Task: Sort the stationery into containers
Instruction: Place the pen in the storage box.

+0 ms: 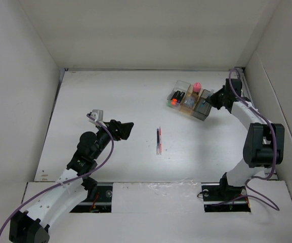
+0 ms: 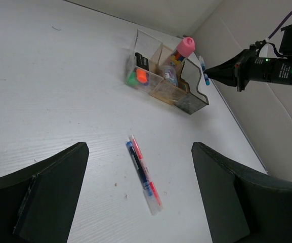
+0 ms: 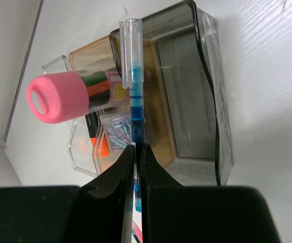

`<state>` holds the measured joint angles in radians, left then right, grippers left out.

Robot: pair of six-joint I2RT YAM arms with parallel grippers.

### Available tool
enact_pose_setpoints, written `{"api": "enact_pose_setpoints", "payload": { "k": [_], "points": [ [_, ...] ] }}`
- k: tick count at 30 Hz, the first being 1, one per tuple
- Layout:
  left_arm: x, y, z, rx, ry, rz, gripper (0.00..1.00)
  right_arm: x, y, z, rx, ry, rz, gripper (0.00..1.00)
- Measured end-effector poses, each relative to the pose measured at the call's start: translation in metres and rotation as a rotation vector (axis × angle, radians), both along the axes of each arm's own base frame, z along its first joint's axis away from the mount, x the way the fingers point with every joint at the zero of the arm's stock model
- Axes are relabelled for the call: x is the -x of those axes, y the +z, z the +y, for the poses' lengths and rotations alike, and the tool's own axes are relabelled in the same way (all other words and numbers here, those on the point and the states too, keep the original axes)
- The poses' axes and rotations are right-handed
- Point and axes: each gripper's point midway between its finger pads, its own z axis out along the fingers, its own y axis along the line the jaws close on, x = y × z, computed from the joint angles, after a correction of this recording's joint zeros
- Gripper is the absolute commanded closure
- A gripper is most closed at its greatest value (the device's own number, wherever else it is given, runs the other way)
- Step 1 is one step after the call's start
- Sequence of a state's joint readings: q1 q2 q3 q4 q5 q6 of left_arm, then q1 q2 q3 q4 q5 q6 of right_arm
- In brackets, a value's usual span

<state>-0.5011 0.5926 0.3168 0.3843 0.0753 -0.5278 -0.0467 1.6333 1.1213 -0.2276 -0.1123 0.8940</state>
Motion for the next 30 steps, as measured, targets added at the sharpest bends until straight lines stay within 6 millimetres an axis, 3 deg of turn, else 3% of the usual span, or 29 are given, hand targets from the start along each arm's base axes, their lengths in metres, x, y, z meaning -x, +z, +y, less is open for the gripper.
{"api": "enact_pose_setpoints", "payload": {
  "k": [8,15,18,22,26,30],
  "points": [
    [0.0,0.0,0.0,0.0,0.0,0.0,0.2,-0.012,0.015,-0.002,0.007,-0.011,-0.034,0.86],
    [0.0,0.0,0.0,0.0,0.0,0.0,0.2,-0.012,0.014,-0.004,0.014,-0.02,-0.031,0.85],
    [0.0,0.0,0.0,0.0,0.0,0.0,0.2,-0.012,0.01,-0.005,0.015,-0.025,-0.023,0.77],
    [0.0,0.0,0.0,0.0,0.0,0.0,0.2,-0.011,-0.001,-0.005,0.006,-0.031,0.003,0.57],
    [0.0,0.0,0.0,0.0,0.0,0.0,0.2,-0.008,-0.007,-0.005,0.004,-0.034,0.017,0.53],
    [0.0,0.0,0.0,0.0,0.0,0.0,0.2,-0.006,0.001,-0.004,0.004,-0.033,0.001,0.53]
  ]
}}
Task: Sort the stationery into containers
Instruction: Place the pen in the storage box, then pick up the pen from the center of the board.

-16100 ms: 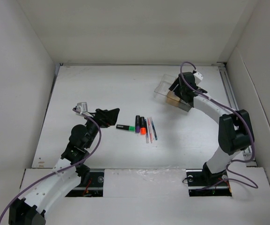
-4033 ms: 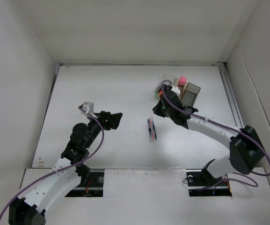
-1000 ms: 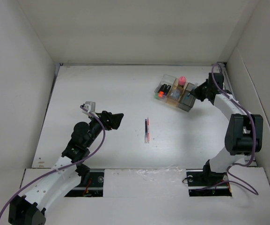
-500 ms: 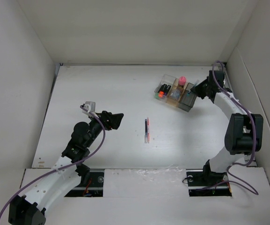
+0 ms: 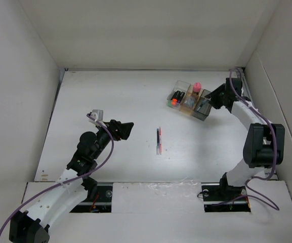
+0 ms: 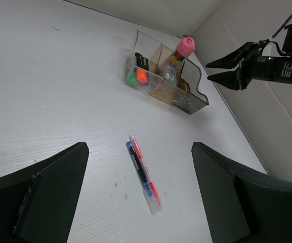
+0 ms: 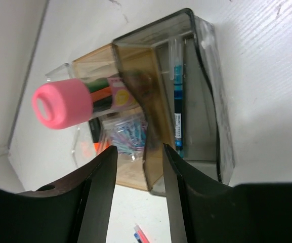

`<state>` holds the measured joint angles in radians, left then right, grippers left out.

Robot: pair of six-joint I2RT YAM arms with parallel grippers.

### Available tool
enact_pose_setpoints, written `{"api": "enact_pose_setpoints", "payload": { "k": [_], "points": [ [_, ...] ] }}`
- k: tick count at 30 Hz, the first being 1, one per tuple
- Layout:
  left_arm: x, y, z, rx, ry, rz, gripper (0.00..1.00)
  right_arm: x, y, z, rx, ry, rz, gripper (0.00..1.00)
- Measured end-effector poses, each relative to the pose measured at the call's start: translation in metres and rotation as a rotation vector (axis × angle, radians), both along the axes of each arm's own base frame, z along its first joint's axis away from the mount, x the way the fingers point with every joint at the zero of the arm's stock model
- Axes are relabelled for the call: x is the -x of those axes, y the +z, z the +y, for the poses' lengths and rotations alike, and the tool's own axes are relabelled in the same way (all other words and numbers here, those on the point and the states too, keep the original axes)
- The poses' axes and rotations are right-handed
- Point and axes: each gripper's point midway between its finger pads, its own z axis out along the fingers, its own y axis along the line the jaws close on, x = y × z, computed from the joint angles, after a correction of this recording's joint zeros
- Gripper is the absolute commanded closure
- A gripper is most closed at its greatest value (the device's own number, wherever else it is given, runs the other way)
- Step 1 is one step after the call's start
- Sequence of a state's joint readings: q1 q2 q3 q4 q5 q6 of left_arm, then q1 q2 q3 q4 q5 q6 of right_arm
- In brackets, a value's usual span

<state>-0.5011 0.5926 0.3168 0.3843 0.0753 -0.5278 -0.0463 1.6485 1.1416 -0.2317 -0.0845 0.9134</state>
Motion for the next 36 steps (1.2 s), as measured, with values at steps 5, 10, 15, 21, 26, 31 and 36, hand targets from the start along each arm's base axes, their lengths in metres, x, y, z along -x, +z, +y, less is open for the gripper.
{"api": "enact_pose_setpoints", "payload": {
  "k": [5,10,15,21,26,31,36],
  "points": [
    [0.0,0.0,0.0,0.0,0.0,0.0,0.2,0.012,0.037,0.01,0.001,0.016,-0.09,0.72],
    [0.0,0.0,0.0,0.0,0.0,-0.001,0.2,0.04,0.077,0.07,0.015,0.17,-0.216,1.0],
    [0.0,0.0,0.0,0.001,0.0,-0.001,0.2,0.085,0.058,0.151,0.054,0.389,-0.208,1.0],
    [0.0,0.0,0.0,0.0,0.0,-0.001,0.2,0.142,0.009,0.203,0.166,0.544,-0.118,0.92],
    [0.0,0.0,0.0,0.0,0.0,0.0,0.2,0.171,-0.006,0.236,0.239,0.622,-0.111,0.55],
    [0.0,0.0,0.0,-0.001,0.0,0.001,0.2,0.181,-0.052,0.238,0.362,0.633,-0.012,0.57],
    [-0.001,-0.001,0.0,-0.002,0.0,0.004,0.2,0.185,-0.085,0.233,0.454,0.628,0.067,0.72]
  ]
}}
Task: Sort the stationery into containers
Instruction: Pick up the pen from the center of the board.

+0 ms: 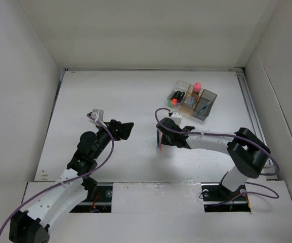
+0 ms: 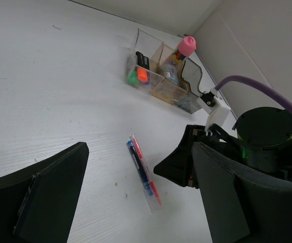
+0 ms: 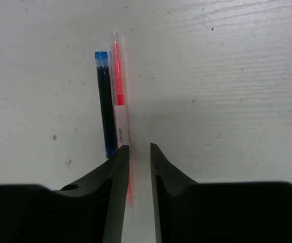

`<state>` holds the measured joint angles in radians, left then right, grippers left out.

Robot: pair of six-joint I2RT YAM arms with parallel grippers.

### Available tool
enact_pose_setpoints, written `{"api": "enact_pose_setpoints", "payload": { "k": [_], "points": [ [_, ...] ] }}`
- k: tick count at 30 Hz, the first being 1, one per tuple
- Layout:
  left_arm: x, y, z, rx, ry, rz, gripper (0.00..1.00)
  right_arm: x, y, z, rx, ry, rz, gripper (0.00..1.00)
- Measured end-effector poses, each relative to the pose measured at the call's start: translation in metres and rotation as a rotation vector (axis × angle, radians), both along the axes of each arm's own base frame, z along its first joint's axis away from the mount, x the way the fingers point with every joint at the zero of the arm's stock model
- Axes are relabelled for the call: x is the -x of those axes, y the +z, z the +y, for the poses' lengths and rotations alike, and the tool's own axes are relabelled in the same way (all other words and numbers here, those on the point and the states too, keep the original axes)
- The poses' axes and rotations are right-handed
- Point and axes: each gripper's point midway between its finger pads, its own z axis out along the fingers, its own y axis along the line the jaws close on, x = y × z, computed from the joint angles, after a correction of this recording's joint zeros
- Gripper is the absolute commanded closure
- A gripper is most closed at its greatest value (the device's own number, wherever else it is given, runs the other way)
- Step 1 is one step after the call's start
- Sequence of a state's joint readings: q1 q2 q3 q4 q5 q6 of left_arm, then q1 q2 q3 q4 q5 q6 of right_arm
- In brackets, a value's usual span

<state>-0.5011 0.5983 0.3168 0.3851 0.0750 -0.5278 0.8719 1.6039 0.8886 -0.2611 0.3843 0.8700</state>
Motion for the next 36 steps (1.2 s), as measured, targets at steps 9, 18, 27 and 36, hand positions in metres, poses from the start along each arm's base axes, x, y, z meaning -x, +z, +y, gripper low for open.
{"api": "enact_pose_setpoints", "payload": {
  "k": [9,18,27,36],
  "points": [
    [0.0,0.0,0.0,0.0,-0.001,-0.001,0.2,-0.007,0.001,0.012,0.015,-0.007,-0.024,0.72],
    [0.001,0.002,0.0,0.004,-0.001,-0.006,0.2,-0.006,-0.014,0.01,0.05,-0.009,-0.004,0.75],
    [0.001,0.002,0.0,0.003,0.0,-0.006,0.2,-0.015,-0.016,0.015,0.046,-0.028,-0.023,1.0],
    [0.0,0.0,0.0,0.0,-0.001,0.0,0.2,-0.02,0.007,-0.01,0.036,-0.089,-0.049,1.0]
  ]
}}
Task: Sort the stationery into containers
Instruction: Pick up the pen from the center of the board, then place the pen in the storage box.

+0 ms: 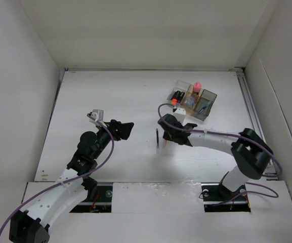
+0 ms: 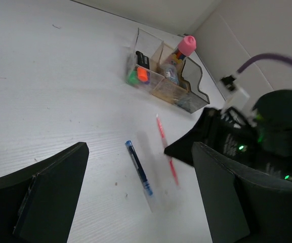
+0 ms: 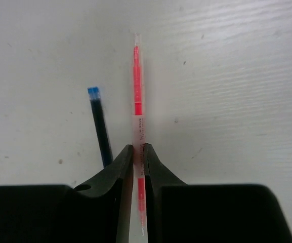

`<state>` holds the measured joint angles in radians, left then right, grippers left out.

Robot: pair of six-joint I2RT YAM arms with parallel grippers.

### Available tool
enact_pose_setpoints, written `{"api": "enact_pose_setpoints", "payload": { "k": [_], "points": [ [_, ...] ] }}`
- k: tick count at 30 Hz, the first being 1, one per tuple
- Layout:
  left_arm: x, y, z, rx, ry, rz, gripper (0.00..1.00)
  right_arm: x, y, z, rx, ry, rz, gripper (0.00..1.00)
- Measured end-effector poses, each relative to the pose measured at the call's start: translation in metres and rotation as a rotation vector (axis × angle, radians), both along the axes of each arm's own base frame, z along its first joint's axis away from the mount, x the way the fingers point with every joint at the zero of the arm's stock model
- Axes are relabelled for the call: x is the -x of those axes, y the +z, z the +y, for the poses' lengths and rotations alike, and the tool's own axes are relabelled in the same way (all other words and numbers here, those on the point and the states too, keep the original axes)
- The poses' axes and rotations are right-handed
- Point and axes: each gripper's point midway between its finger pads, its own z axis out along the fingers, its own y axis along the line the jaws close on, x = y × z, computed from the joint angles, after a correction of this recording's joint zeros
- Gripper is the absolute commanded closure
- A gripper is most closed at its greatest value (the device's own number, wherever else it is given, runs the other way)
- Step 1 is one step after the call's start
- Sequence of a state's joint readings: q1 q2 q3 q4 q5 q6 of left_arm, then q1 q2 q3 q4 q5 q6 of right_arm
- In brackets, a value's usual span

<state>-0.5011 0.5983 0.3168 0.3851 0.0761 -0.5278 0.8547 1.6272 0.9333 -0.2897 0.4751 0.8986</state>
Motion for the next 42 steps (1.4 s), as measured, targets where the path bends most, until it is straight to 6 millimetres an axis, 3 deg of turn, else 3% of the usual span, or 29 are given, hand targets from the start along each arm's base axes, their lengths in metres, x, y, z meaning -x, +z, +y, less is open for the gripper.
{"api": "enact_pose_setpoints", "payload": {
  "k": [4,7,10,14,25,38,42],
  "points": [
    [0.0,-0.001,0.0,-0.001,0.0,0.002,0.2,-0.026,0.062,-0.028,-0.115,-0.096,-0.111,1.0],
    [0.0,0.0,0.0,-0.001,0.0,0.001,0.2,-0.056,0.103,-0.071,-0.215,-0.215,-0.198,1.0],
    [0.0,0.0,0.0,-0.001,0.0,0.001,0.2,-0.086,0.123,-0.131,-0.268,-0.365,-0.249,1.0],
    [0.0,0.0,0.0,0.001,0.0,-0.001,0.2,-0.107,0.119,-0.176,-0.305,-0.458,-0.225,1.0],
    [0.002,0.003,0.0,0.006,-0.004,-0.011,0.2,-0.137,0.068,-0.215,-0.443,-0.507,-0.065,1.0],
    [0.002,0.003,0.0,0.006,-0.006,-0.01,0.2,-0.15,0.073,-0.213,-0.555,-0.455,-0.08,1.0],
    [0.002,0.003,0.0,0.006,-0.006,-0.01,0.2,-0.151,0.064,-0.214,-0.561,-0.468,-0.059,0.92]
  ]
}}
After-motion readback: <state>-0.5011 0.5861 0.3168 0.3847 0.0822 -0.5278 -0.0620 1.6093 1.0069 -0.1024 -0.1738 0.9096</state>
